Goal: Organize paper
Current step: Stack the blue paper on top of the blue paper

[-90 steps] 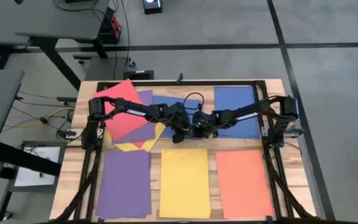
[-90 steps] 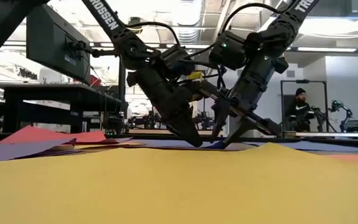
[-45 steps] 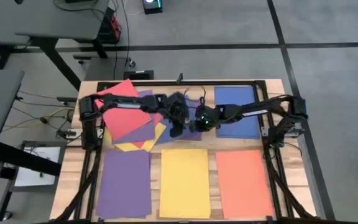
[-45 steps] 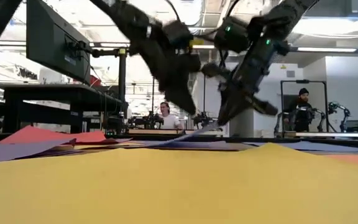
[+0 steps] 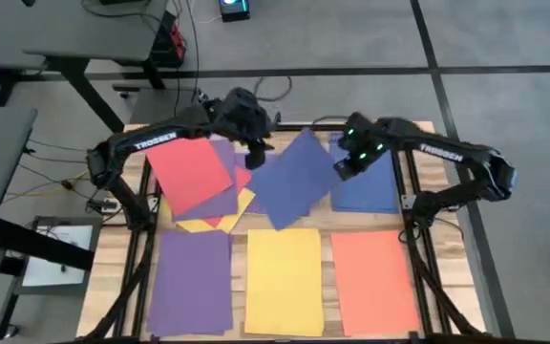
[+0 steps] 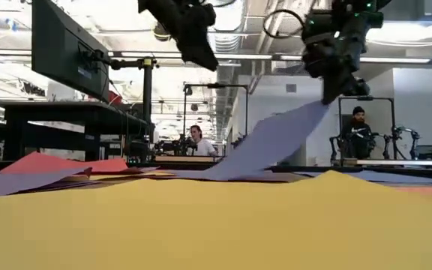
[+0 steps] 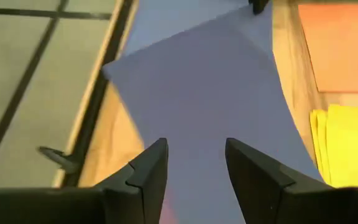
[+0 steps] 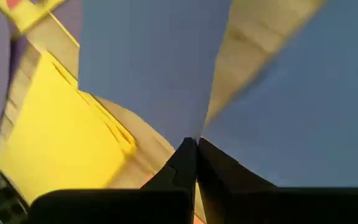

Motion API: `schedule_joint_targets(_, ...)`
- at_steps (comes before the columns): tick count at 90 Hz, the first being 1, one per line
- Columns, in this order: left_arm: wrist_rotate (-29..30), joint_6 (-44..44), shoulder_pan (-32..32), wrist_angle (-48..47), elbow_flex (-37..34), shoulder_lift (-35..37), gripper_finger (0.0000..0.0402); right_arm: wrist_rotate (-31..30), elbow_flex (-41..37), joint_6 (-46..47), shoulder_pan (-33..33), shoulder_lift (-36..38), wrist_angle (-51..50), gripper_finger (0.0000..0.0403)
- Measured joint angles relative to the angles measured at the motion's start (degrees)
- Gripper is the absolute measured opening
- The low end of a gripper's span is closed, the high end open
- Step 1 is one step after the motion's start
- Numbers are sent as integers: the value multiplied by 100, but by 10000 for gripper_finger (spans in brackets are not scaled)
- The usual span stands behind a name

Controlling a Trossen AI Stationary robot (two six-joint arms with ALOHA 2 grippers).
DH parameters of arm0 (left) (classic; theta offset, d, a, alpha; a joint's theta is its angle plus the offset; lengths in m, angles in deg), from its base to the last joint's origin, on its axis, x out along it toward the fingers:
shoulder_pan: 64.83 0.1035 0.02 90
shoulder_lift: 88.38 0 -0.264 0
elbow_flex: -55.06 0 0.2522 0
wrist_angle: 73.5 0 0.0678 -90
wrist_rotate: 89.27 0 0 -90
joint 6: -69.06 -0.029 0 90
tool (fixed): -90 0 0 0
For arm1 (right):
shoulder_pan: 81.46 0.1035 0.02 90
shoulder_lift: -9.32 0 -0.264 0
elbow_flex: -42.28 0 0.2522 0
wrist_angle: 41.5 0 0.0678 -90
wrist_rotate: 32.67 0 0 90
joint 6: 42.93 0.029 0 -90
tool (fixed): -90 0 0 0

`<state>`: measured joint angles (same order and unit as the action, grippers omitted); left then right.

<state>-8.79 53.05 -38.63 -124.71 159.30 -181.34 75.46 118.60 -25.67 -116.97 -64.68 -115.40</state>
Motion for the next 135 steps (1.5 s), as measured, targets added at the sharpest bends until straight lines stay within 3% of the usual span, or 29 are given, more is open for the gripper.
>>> schedule_joint_targets(16, 1, 88, 167, -38, 0, 82, 144, -21, 266, -1780, -919, -207, -694, 0)
schedule_joint_targets(32, -11, -81, 167, -279, 0, 80, 144, -382, 571, -3641, -1341, -848, -945, 0)
schedule_joint_targets(50, -15, -219, 150, -497, 0, 80, 144, -1569, 1098, -5434, -1491, -1759, -1329, 0)
schedule_joint_targets(66, -14, -221, 163, -553, 0, 80, 144, -2682, 1215, -6235, -1743, -2359, -1440, 0)
schedule_joint_targets(88, -13, -223, 163, -551, 0, 80, 144, -3758, 1217, -5429, -1940, -2569, -962, 0)
schedule_joint_targets(135, -10, -237, 163, -245, 0, 82, 144, -4721, 1222, -4475, -2193, -2654, -344, 0)
